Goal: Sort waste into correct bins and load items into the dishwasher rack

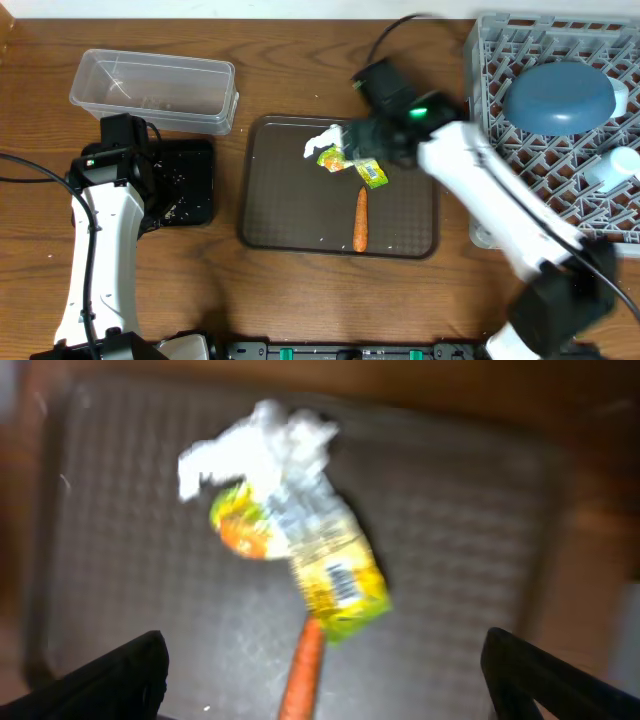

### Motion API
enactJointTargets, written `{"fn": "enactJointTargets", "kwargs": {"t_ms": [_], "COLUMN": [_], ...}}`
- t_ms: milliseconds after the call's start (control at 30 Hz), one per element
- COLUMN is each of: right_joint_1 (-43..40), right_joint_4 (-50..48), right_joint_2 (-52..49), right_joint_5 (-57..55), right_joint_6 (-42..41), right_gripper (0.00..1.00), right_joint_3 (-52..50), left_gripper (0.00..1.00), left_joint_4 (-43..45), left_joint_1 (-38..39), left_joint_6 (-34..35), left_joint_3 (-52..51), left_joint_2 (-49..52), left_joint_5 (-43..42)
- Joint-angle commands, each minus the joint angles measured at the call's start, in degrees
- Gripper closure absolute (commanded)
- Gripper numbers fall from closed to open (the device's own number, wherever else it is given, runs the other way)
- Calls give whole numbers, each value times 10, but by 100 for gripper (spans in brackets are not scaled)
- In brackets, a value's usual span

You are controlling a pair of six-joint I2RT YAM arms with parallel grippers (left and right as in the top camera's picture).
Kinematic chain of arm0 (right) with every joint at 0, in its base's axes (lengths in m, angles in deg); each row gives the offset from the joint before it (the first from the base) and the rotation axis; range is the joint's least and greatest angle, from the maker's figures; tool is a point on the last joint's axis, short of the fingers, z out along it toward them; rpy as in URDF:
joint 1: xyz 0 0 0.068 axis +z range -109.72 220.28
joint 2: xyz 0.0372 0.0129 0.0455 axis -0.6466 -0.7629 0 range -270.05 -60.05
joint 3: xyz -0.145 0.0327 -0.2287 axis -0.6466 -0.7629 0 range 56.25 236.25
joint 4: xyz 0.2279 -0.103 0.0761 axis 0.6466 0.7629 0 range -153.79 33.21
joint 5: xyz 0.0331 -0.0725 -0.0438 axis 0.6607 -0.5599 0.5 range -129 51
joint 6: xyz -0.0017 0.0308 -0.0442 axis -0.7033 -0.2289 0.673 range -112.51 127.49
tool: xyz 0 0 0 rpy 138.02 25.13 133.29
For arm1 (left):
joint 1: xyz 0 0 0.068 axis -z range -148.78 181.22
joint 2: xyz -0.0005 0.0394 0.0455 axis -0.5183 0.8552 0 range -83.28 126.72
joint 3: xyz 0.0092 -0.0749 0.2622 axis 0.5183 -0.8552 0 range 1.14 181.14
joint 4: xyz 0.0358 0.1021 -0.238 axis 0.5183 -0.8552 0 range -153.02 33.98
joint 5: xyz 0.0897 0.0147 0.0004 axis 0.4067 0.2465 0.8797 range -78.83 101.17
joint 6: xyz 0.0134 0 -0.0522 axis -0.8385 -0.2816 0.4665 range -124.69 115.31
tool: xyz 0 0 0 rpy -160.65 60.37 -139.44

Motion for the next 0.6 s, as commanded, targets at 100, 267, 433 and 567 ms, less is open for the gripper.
{"fn": "enactJointTargets", "kwargs": {"t_ms": [100, 267, 433, 567], "right_joint_1": [-128, -204, -247, -256], "right_joint_4": [63, 127, 137, 137], "right_joint_2": [55, 52, 52, 52], "right_joint_5": [-7, -7, -7, -7], "right_joint_6": [0, 0, 0, 0], "right_gripper": [1, 1, 1, 1], "right_joint_3": [7, 7, 7, 7], "left_gripper": [1, 1, 1, 1], "left_joint_4": [-2, -2, -2, -2], "left_joint_1": [-3, -3, -3, -3], "left_joint_6": [9, 9, 9, 9], "left_joint_3": [8, 8, 8, 8], "left_joint_2": [0, 0, 0, 0], "left_joint_5": [7, 7, 7, 7]}}
